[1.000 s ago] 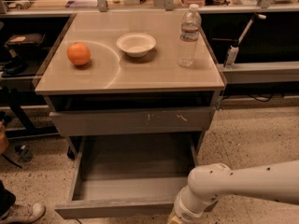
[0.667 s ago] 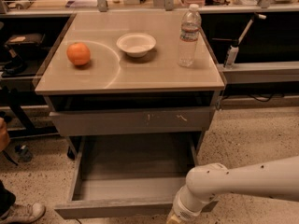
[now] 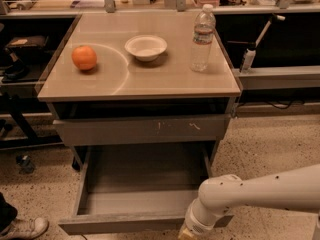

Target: Close middle drawer

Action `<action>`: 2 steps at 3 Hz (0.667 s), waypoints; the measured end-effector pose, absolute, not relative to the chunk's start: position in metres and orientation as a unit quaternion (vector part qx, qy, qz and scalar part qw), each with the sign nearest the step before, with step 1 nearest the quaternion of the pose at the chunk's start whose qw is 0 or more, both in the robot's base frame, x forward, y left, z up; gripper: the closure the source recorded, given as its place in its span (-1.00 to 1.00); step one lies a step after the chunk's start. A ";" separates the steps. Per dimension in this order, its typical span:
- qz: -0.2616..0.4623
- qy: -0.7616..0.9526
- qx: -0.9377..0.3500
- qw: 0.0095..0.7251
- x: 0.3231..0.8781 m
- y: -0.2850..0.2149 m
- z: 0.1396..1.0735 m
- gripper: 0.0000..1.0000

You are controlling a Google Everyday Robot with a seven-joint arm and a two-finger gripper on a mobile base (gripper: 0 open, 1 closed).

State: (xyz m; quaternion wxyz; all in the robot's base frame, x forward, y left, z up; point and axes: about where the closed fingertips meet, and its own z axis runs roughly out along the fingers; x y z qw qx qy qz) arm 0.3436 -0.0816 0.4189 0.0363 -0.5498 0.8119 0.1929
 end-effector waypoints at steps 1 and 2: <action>0.193 0.812 -0.550 0.036 0.344 -0.082 0.419 0.16; 0.193 0.812 -0.550 0.036 0.344 -0.082 0.419 -0.31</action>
Offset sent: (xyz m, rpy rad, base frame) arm 0.0000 0.0000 0.0000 0.0000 0.0000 0.0000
